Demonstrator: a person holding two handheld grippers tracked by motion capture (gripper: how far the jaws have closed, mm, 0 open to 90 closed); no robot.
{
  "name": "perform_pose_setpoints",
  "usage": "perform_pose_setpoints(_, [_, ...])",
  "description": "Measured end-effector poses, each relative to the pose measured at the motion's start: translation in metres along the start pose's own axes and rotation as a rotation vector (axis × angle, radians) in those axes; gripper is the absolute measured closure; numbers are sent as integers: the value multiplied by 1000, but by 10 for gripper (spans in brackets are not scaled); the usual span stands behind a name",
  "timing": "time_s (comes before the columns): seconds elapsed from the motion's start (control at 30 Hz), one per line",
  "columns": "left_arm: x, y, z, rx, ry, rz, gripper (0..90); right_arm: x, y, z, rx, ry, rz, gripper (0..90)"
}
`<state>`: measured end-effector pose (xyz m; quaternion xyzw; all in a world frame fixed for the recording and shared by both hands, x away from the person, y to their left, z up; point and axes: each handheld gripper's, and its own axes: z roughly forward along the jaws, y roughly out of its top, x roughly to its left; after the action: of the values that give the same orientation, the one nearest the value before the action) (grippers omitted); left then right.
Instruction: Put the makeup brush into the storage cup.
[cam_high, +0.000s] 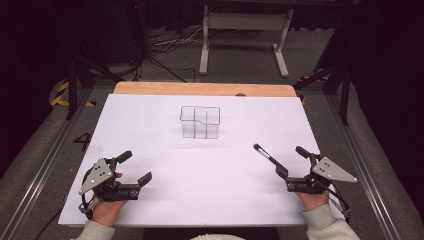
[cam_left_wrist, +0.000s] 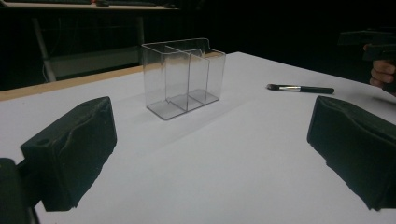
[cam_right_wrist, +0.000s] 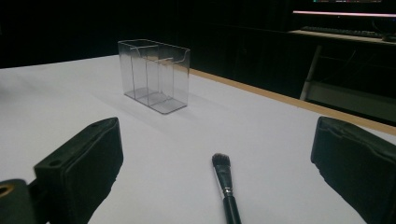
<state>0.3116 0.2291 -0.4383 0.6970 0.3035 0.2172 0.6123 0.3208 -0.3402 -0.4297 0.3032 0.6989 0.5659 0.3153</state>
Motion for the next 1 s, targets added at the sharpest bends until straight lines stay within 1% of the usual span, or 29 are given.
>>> perform_pose_setpoints(0.13, [2, 0, -2, -18, -1, -33, 22, 0, 0, 1, 5, 6, -2, 33])
perform_pose_setpoints(0.2, [3, 1, -3, -26, -10, -51, 20, 1, 0, 1, 10, 7, -11, 40])
perform_pose_setpoints(0.23, [3, 1, -3, -34, -8, -49, 14, 1, 1, 2, 10, 10, -12, 48])
perform_pose_setpoints(0.27, [2, 2, -3, -35, -4, -46, 8, 1, 1, 1, 15, 2, -17, 53])
perform_pose_setpoints(0.33, [1, 3, -2, -38, -7, -41, 0, 3, 1, 2, 18, -2, -25, 53])
perform_pose_setpoints(0.37, [0, 4, -2, -46, -6, -32, 0, 3, 2, 1, 20, -2, -26, 53])
perform_pose_setpoints(0.4, [-1, 4, -2, -49, -9, -22, 0, 4, 2, 1, 15, -2, -25, 53])
perform_pose_setpoints(0.43, [-2, 4, -2, -54, -12, -24, 0, 4, 2, 1, 9, -2, -25, 53])
perform_pose_setpoints(0.47, [-2, 5, -1, -49, -8, -21, 0, 4, 3, 0, 3, 0, -21, 53])
perform_pose_setpoints(0.5, [-3, 5, 0, -33, 6, -19, 0, 3, 3, 1, 2, 1, -18, 52])
perform_pose_setpoints(0.53, [-3, 5, 0, -38, 11, -15, 0, 3, 3, 1, 6, -4, -19, 52])
perform_pose_setpoints(0.57, [-3, 5, -1, -53, -1, -3, 0, 2, 3, 1, 12, -16, -23, 50])
perform_pose_setpoints(0.63, [-4, 6, 0, -66, -3, -3, 0, 0, 3, 3, 23, -29, -11, 30])
perform_pose_setpoints(0.67, [-3, 6, 0, -82, -21, -3, 0, -2, 2, 5, 37, -25, 5, 29])
perform_pose_setpoints(0.7, [-4, 6, 0, -97, -24, -2, 0, -3, 2, 6, 47, -16, 15, 29])
perform_pose_setpoints(0.73, [-4, 6, 0, -97, -24, -2, 0, -3, 2, 6, 47, -16, 15, 29])
perform_pose_setpoints(0.77, [-4, 6, 0, -116, -24, 4, 0, -3, 3, 7, 46, -10, 15, 28])
perform_pose_setpoints(0.8, [-4, 6, 0, -122, -27, 1, 0, -4, 4, 7, 35, -12, 1, 29])
perform_pose_setpoints(0.83, [-4, 6, 1, -111, -34, -7, 1, -4, 5, 7, 23, -14, -4, 30])
perform_pose_setpoints(0.87, [-5, 5, 1, -105, -36, -8, 0, -4, 7, 7, 5, -29, -17, 30])
perform_pose_setpoints(0.93, [-6, 6, 1, -92, -28, 10, 0, -6, 10, 7, -15, -24, -14, 30])
perform_pose_setpoints(1.0, [-8, 7, 0, -78, -12, 30, 4, -8, 14, 9, -3, -7, 1, 23])
